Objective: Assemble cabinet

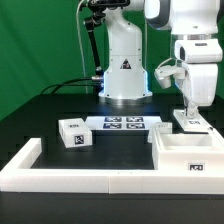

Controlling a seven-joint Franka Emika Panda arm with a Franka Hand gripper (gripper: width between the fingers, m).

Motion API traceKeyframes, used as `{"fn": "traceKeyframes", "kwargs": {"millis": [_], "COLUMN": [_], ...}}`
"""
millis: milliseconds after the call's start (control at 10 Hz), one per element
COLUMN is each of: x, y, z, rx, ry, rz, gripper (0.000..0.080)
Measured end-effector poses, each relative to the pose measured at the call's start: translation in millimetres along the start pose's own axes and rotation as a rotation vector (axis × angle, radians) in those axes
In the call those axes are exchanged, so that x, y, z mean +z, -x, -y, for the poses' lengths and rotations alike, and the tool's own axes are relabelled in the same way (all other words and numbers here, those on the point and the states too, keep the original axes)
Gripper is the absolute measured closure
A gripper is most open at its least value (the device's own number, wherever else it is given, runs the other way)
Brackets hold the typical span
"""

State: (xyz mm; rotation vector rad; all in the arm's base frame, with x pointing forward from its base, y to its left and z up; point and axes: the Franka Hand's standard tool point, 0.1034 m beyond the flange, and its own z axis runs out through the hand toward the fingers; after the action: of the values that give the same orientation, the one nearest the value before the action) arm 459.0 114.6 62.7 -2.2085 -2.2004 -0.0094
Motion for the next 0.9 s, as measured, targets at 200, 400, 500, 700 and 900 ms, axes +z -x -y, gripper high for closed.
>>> {"fn": "traceKeyframes", "kwargs": {"millis": [200,400,500,700,900], "x": [0.6,-0.6,0.1,0.7,3.9], "y": [1.1,-0.1,0.5,0.7,1.8], "z": [0.1,-0.4,-0.1,0.2,-2.6], "rx": [0.002,0.005,0.006,0.007,0.01], "ry": [-0.001,-0.002,-0.004,-0.005,-0.008], "rz": [0.0,0.002,0.002,0.002,-0.001], "gripper": [0.0728,0.0728,0.0728,0.0728,0.0728]}}
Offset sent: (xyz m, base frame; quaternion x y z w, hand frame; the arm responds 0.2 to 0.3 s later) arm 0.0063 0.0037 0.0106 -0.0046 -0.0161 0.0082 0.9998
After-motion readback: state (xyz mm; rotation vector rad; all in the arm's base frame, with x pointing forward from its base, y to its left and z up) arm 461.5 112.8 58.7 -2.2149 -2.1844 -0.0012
